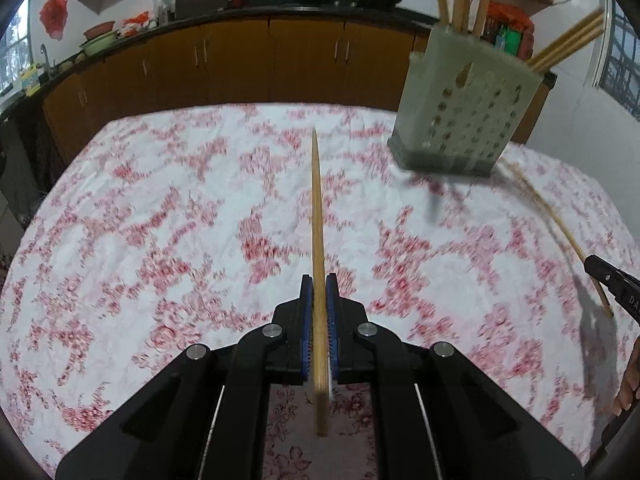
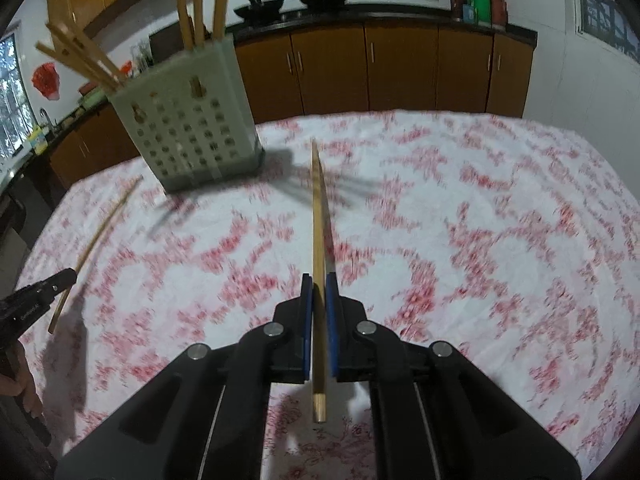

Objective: Organize utensils
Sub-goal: 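Lift the chopsticks with both tools and carry them over the green holder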

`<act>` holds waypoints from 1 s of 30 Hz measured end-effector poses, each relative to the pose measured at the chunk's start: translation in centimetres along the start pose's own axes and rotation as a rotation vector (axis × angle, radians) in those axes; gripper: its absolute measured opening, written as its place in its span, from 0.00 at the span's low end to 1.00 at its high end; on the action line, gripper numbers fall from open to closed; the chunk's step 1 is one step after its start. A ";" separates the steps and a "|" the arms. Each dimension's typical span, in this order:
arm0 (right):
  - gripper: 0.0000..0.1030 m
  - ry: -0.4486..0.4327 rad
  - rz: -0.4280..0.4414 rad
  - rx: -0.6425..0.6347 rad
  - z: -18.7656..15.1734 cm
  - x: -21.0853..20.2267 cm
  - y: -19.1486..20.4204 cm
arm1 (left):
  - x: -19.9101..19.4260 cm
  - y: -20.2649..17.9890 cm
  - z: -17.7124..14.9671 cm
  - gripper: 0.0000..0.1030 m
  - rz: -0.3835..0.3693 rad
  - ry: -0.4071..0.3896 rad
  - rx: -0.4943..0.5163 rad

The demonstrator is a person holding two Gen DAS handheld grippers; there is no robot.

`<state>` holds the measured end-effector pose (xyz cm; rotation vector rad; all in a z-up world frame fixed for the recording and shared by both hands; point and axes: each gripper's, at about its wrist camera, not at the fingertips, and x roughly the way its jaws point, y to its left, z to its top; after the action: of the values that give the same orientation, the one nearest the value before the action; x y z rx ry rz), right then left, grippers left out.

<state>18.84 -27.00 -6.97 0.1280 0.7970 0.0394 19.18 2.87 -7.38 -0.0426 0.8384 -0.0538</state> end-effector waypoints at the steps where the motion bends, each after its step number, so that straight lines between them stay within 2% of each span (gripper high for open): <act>1: 0.08 -0.015 0.001 -0.001 0.2 -0.4 0.0 | -0.5 0.0 0.3 0.07 -0.005 -0.013 -0.002; 10: 0.08 -0.210 0.035 0.001 3.5 -6.1 0.3 | -6.8 -0.2 4.3 0.07 -0.056 -0.215 -0.034; 19: 0.08 -0.371 0.071 0.015 7.0 -10.4 0.6 | -10.0 -0.9 7.7 0.07 -0.075 -0.348 -0.026; 24: 0.08 -0.439 0.127 0.015 9.3 -12.8 1.1 | -11.8 -2.0 9.3 0.07 -0.116 -0.400 -0.007; 30: 0.08 -0.573 0.235 0.011 12.5 -17.3 2.4 | -15.0 -4.0 11.4 0.07 -0.200 -0.490 0.014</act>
<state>15.72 -27.27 14.23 0.2302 0.2073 0.2107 17.55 0.00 11.62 -0.1213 0.3414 -0.2278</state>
